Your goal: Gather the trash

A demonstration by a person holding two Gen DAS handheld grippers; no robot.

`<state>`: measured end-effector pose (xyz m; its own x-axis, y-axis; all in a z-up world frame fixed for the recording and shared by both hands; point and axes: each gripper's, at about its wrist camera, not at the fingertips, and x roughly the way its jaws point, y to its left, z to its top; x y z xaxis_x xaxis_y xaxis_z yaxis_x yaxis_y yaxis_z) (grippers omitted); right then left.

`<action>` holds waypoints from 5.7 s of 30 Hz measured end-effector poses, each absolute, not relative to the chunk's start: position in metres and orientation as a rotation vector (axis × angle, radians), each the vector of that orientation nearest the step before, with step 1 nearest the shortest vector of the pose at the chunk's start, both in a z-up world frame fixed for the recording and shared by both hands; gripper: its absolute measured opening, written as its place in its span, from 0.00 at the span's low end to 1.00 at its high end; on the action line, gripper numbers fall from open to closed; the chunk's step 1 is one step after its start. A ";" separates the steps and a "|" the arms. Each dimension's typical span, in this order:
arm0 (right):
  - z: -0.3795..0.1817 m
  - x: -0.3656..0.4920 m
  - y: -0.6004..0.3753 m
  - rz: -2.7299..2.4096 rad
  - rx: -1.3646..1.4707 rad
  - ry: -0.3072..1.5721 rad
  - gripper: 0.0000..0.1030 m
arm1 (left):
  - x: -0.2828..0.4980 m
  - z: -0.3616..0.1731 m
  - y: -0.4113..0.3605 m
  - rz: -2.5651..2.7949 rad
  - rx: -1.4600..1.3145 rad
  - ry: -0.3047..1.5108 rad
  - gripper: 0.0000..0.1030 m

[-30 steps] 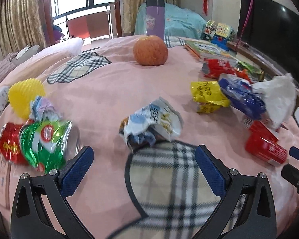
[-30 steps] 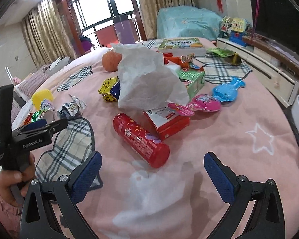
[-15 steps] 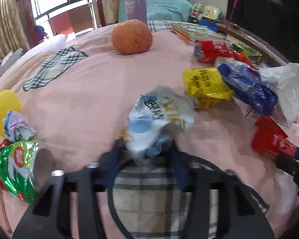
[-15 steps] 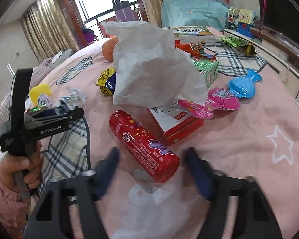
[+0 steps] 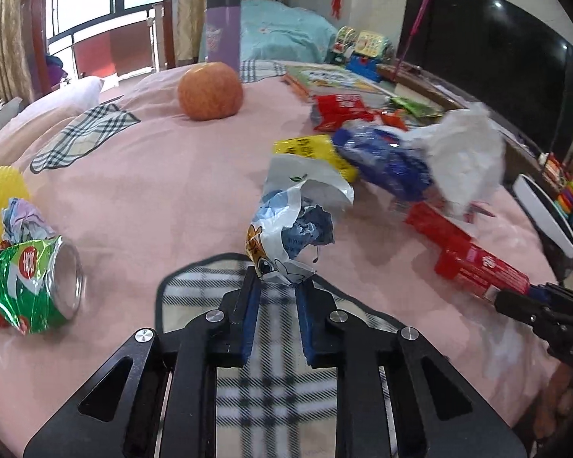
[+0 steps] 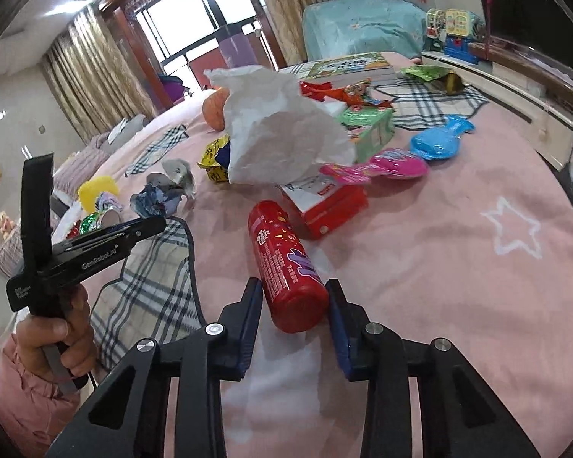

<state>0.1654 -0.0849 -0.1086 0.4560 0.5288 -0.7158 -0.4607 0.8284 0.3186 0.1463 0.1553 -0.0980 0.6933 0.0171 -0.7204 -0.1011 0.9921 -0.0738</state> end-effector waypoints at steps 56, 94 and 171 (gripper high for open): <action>-0.034 0.163 -0.353 0.123 0.334 0.613 0.30 | 0.207 -0.036 -0.151 -0.458 0.106 0.755 0.07; -0.059 0.209 -0.393 0.103 0.394 0.725 0.70 | 0.238 -0.052 -0.178 -0.430 0.107 0.821 0.64; -0.076 0.232 -0.077 0.710 0.178 0.767 0.54 | 0.228 -0.093 0.156 0.067 -0.202 0.857 0.68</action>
<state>0.2315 -0.0774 -0.0761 0.5034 0.6463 -0.5735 -0.5221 0.7564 0.3940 0.2281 0.1557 -0.0930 0.6536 -0.0228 -0.7565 -0.1391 0.9789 -0.1497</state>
